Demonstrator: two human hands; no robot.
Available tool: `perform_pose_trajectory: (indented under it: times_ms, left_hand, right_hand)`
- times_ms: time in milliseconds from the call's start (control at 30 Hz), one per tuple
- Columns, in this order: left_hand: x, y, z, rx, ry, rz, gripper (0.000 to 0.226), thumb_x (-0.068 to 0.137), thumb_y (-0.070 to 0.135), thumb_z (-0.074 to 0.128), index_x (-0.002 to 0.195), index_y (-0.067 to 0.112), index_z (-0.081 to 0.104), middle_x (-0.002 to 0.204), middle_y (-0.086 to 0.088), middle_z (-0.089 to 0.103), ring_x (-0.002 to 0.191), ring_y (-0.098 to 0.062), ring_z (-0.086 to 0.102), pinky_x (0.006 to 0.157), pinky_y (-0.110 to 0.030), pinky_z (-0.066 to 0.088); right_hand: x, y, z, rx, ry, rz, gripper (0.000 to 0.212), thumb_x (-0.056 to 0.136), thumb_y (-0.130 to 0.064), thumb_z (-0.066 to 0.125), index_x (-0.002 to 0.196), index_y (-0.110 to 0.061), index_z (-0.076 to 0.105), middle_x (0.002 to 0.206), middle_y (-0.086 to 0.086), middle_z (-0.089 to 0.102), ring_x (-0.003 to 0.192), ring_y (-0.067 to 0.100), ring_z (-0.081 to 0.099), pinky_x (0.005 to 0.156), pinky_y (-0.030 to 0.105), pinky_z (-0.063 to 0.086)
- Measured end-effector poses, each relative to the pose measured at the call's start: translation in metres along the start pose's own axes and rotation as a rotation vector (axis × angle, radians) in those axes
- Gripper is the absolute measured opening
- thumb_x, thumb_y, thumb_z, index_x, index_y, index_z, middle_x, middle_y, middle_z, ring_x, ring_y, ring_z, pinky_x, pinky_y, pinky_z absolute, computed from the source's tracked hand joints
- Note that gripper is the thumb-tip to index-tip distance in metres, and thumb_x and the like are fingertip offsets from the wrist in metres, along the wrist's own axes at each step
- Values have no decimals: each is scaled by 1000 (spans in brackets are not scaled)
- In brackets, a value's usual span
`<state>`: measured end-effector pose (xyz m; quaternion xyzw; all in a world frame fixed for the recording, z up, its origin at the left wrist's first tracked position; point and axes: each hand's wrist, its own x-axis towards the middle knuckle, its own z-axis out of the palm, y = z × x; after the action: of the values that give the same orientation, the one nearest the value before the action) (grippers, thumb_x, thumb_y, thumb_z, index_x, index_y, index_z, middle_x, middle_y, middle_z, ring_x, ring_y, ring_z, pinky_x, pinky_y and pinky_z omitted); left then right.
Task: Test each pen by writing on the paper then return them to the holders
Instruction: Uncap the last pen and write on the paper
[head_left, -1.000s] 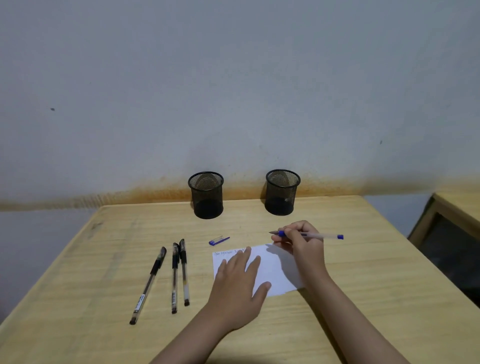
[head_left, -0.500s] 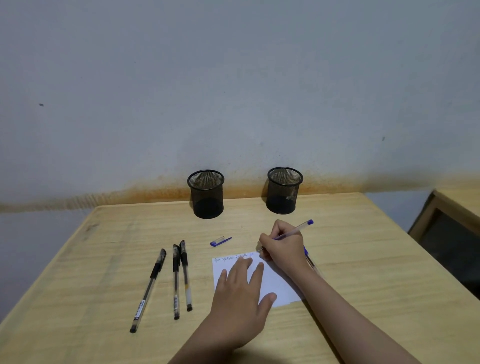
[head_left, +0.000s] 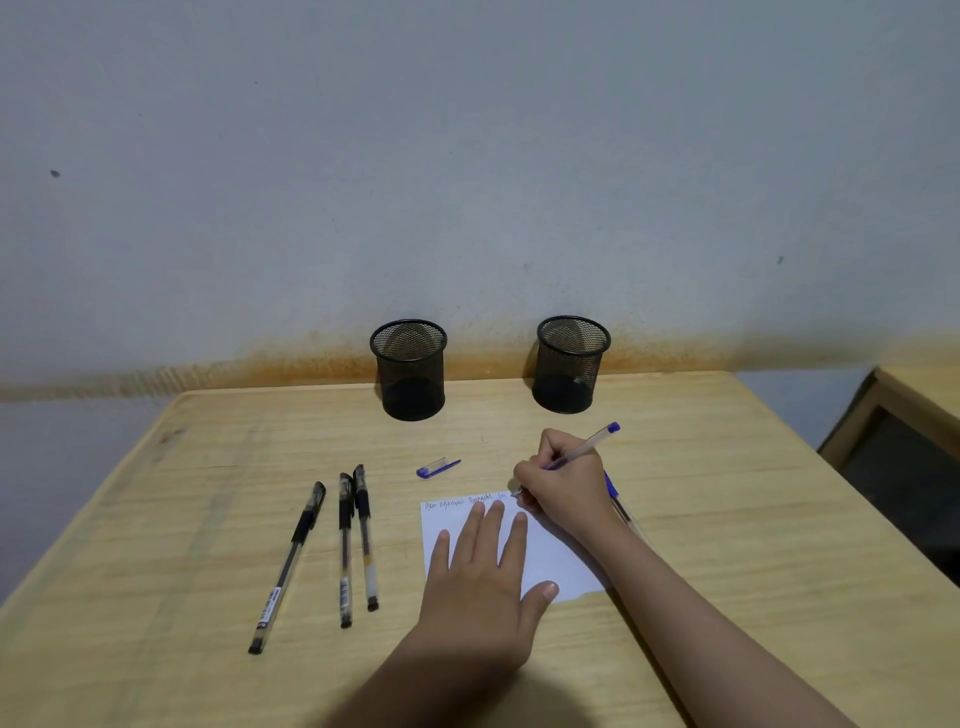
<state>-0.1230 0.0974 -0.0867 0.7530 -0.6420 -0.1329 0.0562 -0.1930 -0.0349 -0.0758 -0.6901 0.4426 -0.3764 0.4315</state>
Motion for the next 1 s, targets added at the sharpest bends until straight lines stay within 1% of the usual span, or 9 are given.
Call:
perform_pose_trajectory:
  times_ms: [133, 267, 500, 600, 700, 833, 867, 933, 1000]
  left_hand:
    - [-1, 0, 0, 1, 7, 1, 102, 52, 70, -21, 146, 30, -14, 156, 5, -22, 124, -11, -38, 105, -37, -19]
    - [0, 0, 1, 0, 11, -4, 101, 53, 70, -20, 146, 31, -14, 156, 6, -22, 124, -8, -37, 106, -37, -19]
    - [0, 0, 2, -2, 9, -3, 100, 54, 71, -19, 146, 31, -14, 156, 6, -23, 125, -8, -37, 106, -37, -19]
    - [1, 0, 1, 1, 7, -5, 102, 53, 71, -19, 146, 31, -14, 156, 6, -22, 124, -8, -36, 106, -38, -19]
    - [0, 0, 1, -2, 9, 0, 101, 53, 71, -20, 146, 30, -14, 156, 5, -23, 125, -9, -37, 106, -37, -19]
    - [0, -2, 3, 4, 12, 0, 99, 56, 71, -18, 146, 30, -14, 156, 4, -23, 124, -10, -38, 106, -37, -18]
    - [1, -1, 3, 6, 12, -2, 99, 56, 71, -18, 146, 30, -14, 155, 4, -23, 124, -10, -38, 106, -36, -18]
    - [1, -1, 3, 7, 9, -5, 100, 55, 71, -18, 146, 30, -14, 155, 5, -23, 125, -9, -37, 106, -37, -19]
    - [1, -1, 3, 5, 9, -3, 101, 54, 71, -19, 146, 31, -14, 156, 5, -22, 125, -9, -37, 106, -37, -19]
  right_hand:
    - [-1, 1, 0, -5, 27, 5, 23, 78, 0, 64, 64, -5, 47, 58, 22, 60, 44, 11, 63, 44, 16, 49]
    - [0, 2, 1, -12, 46, 15, 25, 77, -1, 65, 62, -8, 46, 56, 17, 59, 48, 18, 65, 45, 19, 50]
    - [1, 4, 2, -41, 85, -1, 25, 75, -1, 65, 60, -8, 45, 59, 23, 57, 57, 35, 66, 44, 23, 50]
    - [0, 3, 2, -39, 94, -10, 25, 76, -1, 65, 61, -7, 46, 61, 25, 59, 57, 34, 66, 43, 20, 49]
    - [-1, 3, 3, -23, 111, -17, 26, 76, 1, 64, 60, -8, 45, 58, 22, 56, 53, 31, 64, 42, 19, 47]
    - [-1, 3, 3, -18, 108, -5, 29, 75, 2, 64, 59, -8, 43, 51, 10, 51, 43, 12, 58, 40, 15, 44]
    - [-1, 4, 3, -12, 103, 0, 29, 76, 2, 64, 59, -9, 43, 50, 9, 51, 43, 12, 59, 40, 16, 44]
    - [0, 4, 3, -7, 111, -2, 29, 76, 2, 64, 59, -9, 43, 50, 9, 51, 47, 18, 63, 42, 20, 46]
    - [0, 5, 3, -20, 124, -9, 29, 75, 1, 64, 59, -9, 43, 51, 8, 51, 49, 22, 63, 43, 21, 46]
